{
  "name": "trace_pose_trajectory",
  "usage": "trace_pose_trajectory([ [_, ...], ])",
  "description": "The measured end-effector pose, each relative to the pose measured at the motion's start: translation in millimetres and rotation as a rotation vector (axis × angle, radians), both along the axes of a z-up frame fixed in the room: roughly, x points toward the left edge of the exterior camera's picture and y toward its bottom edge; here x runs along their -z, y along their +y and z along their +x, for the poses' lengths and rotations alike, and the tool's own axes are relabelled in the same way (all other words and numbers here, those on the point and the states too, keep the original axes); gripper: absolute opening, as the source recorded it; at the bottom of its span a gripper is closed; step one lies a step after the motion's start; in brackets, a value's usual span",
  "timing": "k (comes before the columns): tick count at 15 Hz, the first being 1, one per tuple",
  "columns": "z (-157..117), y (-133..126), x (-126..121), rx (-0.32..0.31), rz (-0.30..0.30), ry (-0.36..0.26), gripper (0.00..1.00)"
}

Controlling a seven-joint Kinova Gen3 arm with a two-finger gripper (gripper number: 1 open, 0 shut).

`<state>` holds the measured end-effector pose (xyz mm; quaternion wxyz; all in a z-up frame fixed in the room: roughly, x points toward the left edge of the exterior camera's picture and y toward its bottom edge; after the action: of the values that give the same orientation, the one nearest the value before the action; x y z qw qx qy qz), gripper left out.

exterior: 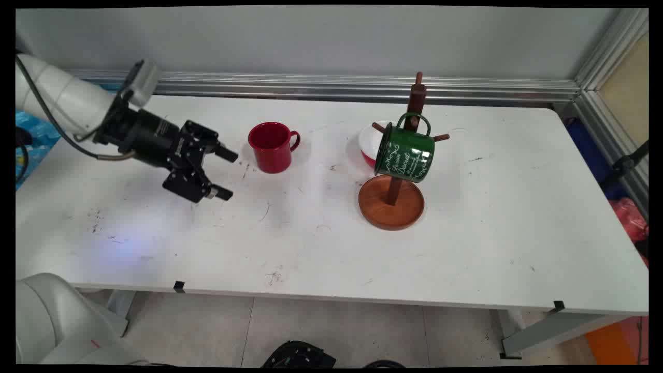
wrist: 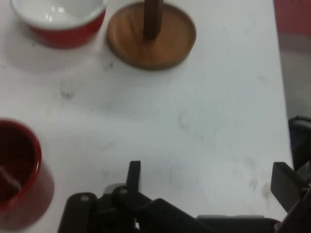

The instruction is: Pick up the green mug from the rack

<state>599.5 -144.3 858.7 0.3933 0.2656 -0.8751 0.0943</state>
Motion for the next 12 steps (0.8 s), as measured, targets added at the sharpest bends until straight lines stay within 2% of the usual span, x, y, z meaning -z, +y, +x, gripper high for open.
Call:
trace_pose_trajectory([
  [5, -22.4, -8.1, -33.3, -0.006, -0.012, 0.092, 1.0],
  [12, -62.3, -26.7, -57.4, -0.013, 0.002, 0.206, 1.0],
])
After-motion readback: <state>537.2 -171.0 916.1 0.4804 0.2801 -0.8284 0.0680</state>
